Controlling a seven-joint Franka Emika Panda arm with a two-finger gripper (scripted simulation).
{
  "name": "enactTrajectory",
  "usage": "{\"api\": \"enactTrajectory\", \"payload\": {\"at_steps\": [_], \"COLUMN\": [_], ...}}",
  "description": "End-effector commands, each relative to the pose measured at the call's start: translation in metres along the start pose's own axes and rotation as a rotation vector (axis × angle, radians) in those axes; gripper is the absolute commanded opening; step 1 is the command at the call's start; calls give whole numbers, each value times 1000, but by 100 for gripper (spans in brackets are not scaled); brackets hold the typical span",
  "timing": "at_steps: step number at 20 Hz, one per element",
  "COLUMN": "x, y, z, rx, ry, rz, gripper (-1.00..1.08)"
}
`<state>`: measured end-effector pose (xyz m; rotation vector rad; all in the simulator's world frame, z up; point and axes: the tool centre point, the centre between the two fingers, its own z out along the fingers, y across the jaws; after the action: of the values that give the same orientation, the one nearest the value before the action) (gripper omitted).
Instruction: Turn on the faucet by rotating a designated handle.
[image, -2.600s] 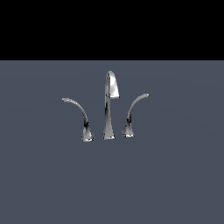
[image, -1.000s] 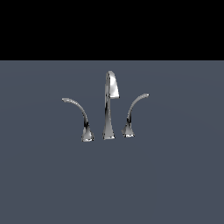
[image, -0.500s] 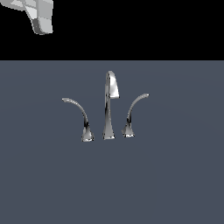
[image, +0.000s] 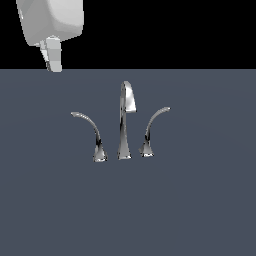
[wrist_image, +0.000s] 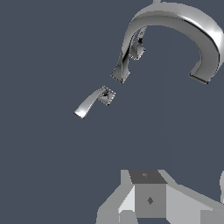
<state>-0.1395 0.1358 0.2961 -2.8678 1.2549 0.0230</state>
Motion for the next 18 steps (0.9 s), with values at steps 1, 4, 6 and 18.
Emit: {"api": "enactTrajectory", "payload": {"at_steps": [1,4,6,18], "x": [4,9,12,40], "y": [-11,-22,-29,-68], "z": [11,23,31,76], "rx": [2,3,4,5], "ry": [0,1,2,8], "rz": [50,105,141,347], "gripper": [-100,-100,-100,-100]}}
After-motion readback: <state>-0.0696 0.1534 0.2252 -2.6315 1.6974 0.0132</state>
